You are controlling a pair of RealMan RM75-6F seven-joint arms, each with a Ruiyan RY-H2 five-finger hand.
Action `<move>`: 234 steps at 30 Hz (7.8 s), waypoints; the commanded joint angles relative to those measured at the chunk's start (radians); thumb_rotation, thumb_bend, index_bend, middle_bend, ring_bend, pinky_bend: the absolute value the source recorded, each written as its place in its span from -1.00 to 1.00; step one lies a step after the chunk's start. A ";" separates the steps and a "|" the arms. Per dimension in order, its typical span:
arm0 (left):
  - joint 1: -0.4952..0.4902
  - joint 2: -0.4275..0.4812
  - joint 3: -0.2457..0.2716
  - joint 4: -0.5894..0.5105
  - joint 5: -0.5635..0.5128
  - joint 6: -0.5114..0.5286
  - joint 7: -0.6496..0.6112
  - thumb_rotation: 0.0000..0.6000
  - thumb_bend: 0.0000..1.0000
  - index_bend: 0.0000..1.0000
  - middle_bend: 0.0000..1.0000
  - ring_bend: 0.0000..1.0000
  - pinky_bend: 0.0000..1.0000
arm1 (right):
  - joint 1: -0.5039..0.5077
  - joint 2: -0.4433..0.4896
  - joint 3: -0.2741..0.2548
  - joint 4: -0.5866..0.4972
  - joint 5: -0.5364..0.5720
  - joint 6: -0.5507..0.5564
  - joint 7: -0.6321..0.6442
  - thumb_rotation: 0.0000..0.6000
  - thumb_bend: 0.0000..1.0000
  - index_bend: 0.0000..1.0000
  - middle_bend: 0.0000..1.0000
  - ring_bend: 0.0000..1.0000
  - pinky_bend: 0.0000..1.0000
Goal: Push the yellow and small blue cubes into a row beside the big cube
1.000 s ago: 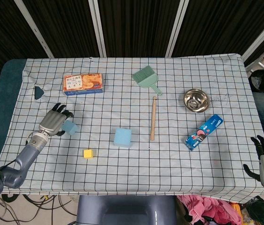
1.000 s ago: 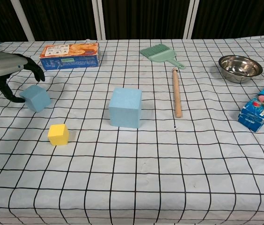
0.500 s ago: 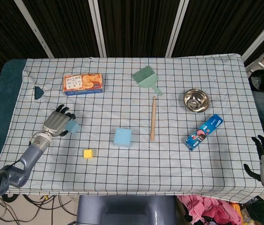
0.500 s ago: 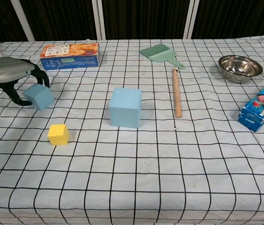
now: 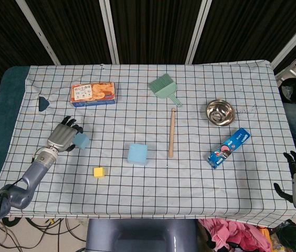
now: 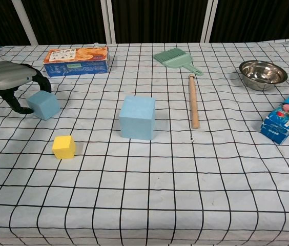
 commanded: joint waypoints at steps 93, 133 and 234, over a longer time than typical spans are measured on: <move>-0.290 -0.328 -0.166 -0.496 -0.946 0.495 1.025 1.00 -0.39 -0.06 -0.36 -0.76 -0.97 | -0.025 0.029 0.018 -0.009 -0.004 0.041 0.067 1.00 -0.61 -0.79 -0.87 -0.58 -0.76; -0.263 -0.383 -0.205 -0.464 -0.900 0.499 1.050 1.00 -0.65 -0.23 -0.40 -0.78 -0.98 | -0.026 0.025 0.025 -0.009 0.003 0.045 0.069 1.00 -0.61 -0.79 -0.87 -0.58 -0.76; 0.035 -0.158 -0.027 -0.766 -0.688 0.511 0.874 1.00 -0.55 -0.19 -0.45 -0.85 -1.00 | -0.030 0.023 0.032 -0.015 0.013 0.051 0.056 1.00 -0.61 -0.79 -0.87 -0.58 -0.76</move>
